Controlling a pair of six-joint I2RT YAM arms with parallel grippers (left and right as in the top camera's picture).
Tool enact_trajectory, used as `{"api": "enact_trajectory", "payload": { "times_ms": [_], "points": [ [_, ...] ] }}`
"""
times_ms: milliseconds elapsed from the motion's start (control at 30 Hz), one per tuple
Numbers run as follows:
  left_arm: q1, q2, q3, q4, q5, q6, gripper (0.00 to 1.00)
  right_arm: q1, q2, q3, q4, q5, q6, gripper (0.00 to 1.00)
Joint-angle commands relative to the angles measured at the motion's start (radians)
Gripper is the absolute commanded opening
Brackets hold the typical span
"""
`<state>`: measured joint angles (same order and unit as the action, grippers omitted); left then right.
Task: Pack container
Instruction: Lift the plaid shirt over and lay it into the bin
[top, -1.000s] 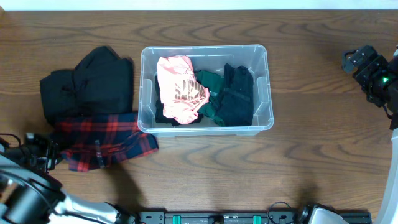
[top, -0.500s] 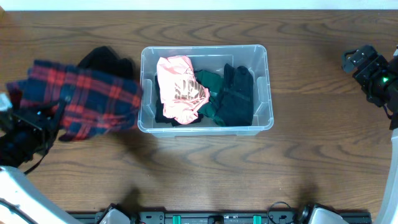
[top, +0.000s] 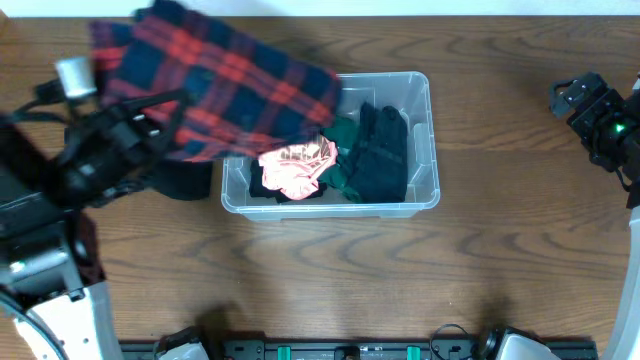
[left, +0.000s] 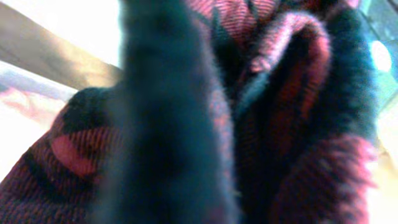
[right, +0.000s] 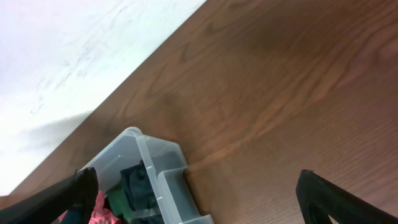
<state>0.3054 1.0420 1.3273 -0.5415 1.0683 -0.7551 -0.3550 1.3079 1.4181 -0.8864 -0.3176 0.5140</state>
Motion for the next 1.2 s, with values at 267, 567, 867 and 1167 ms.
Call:
{"api": "enact_trajectory", "payload": {
  "times_ms": [267, 567, 867, 1167],
  "points": [
    [-0.64, 0.13, 0.012, 0.028, -0.867, -0.404, 0.06, -0.008, -0.001, 0.001, -0.001, 0.0, -0.007, 0.99],
    [-0.783, 0.343, 0.012, 0.121, -0.954, -0.551, 0.06, -0.008, 0.0, 0.001, -0.001, 0.0, -0.007, 0.99],
    [-0.781, 0.496, 0.012, 0.056, -0.978, -0.552, 0.06, -0.008, -0.001, 0.001, -0.001, 0.0, -0.007, 0.99],
    [-0.729, 0.499, 0.012, -0.19, -1.14, -0.429, 0.76, -0.008, -0.001, 0.001, -0.001, 0.0, -0.007, 0.99]
  ]
}}
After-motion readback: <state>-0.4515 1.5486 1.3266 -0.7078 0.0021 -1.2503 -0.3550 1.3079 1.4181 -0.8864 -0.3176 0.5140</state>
